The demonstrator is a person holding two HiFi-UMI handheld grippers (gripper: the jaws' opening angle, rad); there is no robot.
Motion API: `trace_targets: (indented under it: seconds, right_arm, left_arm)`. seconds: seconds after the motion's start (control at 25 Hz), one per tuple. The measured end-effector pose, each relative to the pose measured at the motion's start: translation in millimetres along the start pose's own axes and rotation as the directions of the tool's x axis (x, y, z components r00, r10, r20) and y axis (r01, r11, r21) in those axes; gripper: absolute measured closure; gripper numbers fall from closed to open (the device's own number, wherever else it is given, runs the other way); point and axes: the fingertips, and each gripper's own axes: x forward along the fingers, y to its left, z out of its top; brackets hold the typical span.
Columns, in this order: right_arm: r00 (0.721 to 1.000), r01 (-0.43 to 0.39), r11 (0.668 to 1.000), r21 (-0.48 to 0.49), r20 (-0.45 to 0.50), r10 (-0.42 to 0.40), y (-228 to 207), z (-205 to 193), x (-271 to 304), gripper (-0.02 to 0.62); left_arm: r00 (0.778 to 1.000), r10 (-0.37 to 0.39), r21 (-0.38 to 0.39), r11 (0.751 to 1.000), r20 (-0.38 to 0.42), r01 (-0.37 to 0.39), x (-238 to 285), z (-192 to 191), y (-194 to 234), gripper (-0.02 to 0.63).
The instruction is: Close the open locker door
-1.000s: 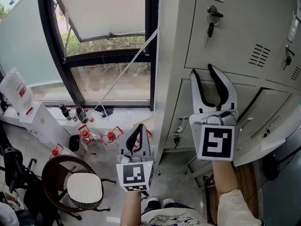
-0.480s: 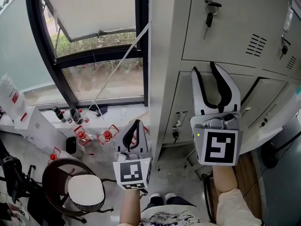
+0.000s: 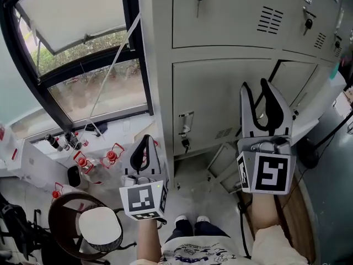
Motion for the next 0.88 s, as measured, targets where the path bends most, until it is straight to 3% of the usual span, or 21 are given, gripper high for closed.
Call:
trace_targets:
  seconds: [0.24, 0.64, 0.88]
  right_arm:
    - [0.993, 0.061, 0.997, 0.039, -0.104, -0.057, -40, -51, -37, 0.456]
    - [0.967, 0.038, 0.996, 0.076, -0.254, -0.018, -81, -139, -107, 0.456]
    - [0.948, 0.064, 0.986, 0.152, -0.319, -0.012, -99, -178, -143, 0.456]
  left_arm:
    - [0.999, -0.037, 0.002, 0.999, -0.022, 0.037, 1, -6, -31, 0.603]
    - [0.995, -0.082, 0.006, 0.997, -0.049, 0.082, 0, -14, -104, 0.603]
    - [0.992, -0.090, -0.006, 0.996, -0.088, 0.090, -3, -30, -146, 0.603]
